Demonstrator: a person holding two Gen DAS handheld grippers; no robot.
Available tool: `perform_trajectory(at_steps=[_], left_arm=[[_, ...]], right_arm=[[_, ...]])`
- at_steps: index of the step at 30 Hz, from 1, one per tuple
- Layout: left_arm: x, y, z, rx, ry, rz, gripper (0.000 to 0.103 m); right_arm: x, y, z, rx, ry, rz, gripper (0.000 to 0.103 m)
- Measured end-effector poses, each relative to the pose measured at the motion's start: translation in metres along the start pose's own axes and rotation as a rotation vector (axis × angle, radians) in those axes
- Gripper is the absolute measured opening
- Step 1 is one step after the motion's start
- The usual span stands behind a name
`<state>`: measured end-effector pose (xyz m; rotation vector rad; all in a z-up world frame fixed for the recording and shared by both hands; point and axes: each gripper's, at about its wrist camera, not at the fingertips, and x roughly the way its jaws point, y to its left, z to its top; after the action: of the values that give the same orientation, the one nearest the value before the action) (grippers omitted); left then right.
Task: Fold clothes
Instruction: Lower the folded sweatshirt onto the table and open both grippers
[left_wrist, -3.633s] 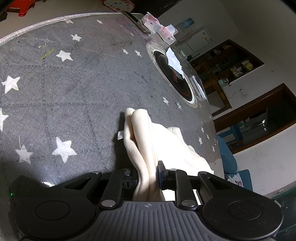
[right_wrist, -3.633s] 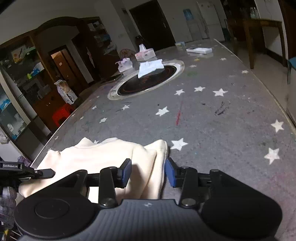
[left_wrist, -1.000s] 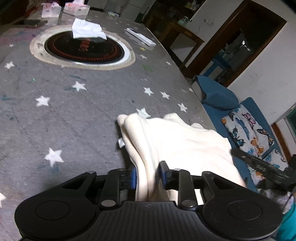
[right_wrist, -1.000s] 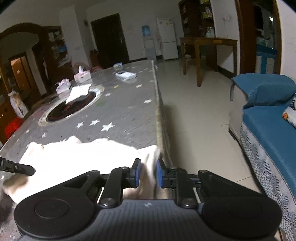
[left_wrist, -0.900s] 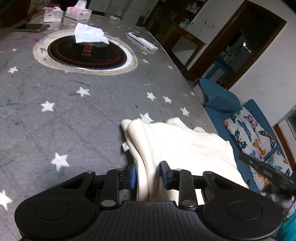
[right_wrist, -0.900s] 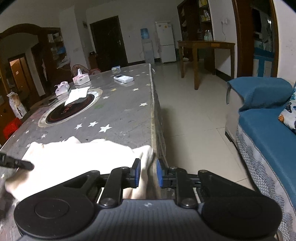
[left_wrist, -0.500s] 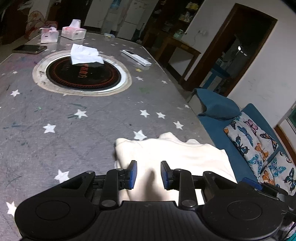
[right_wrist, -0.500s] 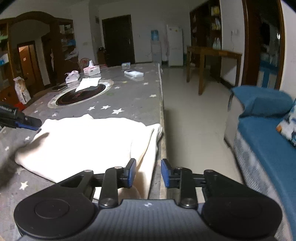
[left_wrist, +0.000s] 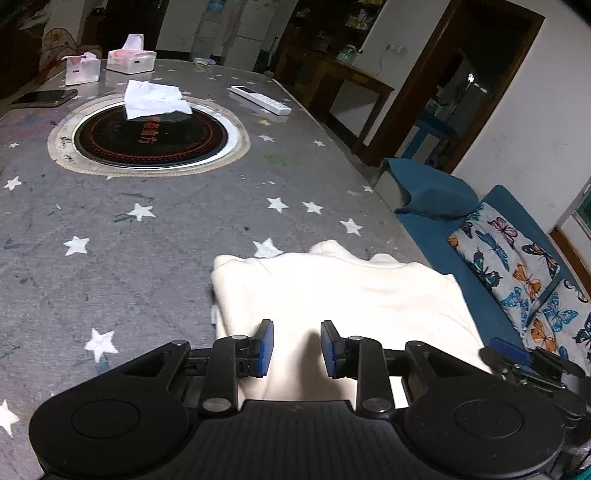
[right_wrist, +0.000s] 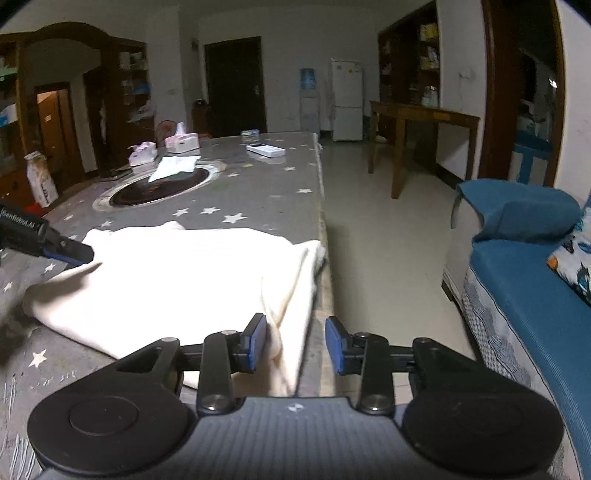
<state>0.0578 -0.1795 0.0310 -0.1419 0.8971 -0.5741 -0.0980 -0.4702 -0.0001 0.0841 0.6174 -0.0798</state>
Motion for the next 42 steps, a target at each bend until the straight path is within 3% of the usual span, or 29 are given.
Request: perform_trajectory(at_steps=[10, 19, 32, 42], left_arm=[[-0.001, -0.009, 0.004, 0.02, -0.01, -0.011, 0.03], [0.008, -0.005, 0.011, 0.028, -0.001, 0.008, 0.03], [0.027, -0.004, 0.026, 0.043, 0.007, 0.033, 0.03], [0.048, -0.026, 0.038, 0.117, 0.011, 0.036, 0.03]], right_arm=[[0.018, 0.014, 0.027, -0.041, -0.019, 0.038, 0.035], [0.035, 0.013, 0.027, -0.039, 0.023, 0.019, 0.037], [0.061, 0.027, 0.062, -0.072, 0.027, 0.101, 0.037], [0.088, 0.037, 0.074, -0.077, 0.057, 0.16, 0.034]])
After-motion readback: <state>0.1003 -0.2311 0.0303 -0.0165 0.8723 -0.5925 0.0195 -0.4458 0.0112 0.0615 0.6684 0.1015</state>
